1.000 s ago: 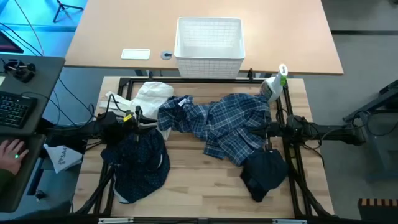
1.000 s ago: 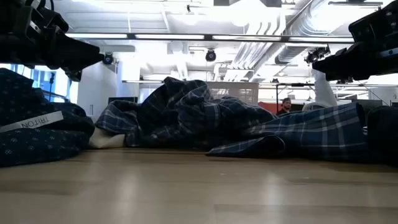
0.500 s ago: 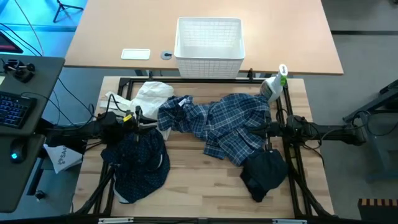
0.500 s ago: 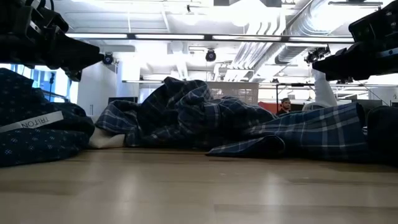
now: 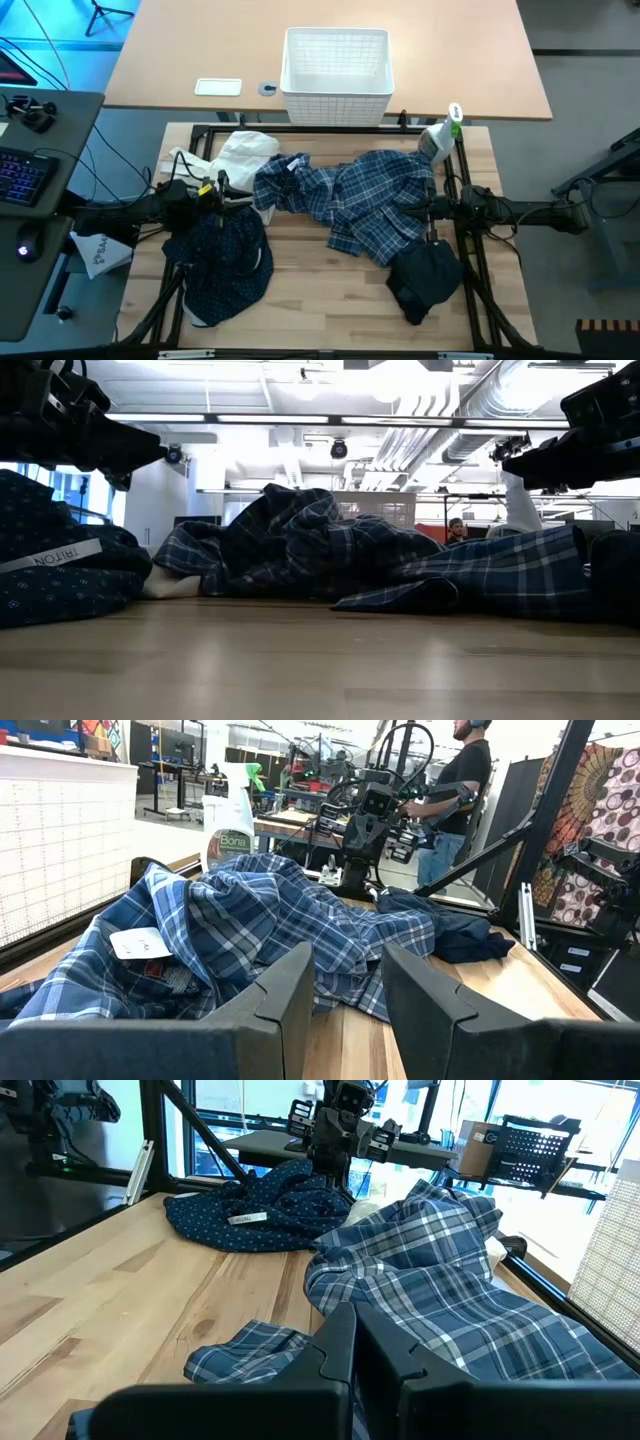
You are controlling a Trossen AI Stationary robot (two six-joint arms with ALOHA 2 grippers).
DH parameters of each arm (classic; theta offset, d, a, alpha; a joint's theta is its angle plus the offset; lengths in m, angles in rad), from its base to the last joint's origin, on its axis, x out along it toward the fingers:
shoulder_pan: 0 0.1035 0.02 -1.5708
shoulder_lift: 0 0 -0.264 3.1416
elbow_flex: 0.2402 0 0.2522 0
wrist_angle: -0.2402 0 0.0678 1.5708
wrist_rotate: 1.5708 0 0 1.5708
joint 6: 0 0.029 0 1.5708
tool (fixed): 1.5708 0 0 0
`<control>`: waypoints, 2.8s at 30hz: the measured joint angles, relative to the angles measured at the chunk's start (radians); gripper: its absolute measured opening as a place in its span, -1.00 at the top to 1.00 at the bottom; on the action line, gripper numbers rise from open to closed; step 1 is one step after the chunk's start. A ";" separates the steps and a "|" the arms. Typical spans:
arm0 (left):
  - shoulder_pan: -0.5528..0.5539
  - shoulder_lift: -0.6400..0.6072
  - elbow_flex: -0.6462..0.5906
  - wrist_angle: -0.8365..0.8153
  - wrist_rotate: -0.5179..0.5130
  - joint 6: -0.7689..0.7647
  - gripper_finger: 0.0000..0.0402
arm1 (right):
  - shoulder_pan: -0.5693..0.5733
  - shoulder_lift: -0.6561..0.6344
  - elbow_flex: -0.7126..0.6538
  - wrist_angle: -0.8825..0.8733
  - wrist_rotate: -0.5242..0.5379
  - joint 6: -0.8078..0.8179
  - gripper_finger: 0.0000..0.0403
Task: Fold Laundry from Bin
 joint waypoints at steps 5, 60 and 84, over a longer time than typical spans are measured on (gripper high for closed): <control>0.000 0.000 0.000 0.000 0.000 0.000 0.46 | 0.000 0.000 0.000 0.000 0.000 0.000 1.00; 0.000 0.055 0.000 0.365 -0.393 -0.447 0.46 | -0.009 0.360 0.566 -0.008 0.390 0.629 1.00; 0.011 0.160 0.340 -0.319 -0.243 -0.138 0.46 | -0.246 1.900 1.933 -0.933 -0.144 0.546 -0.01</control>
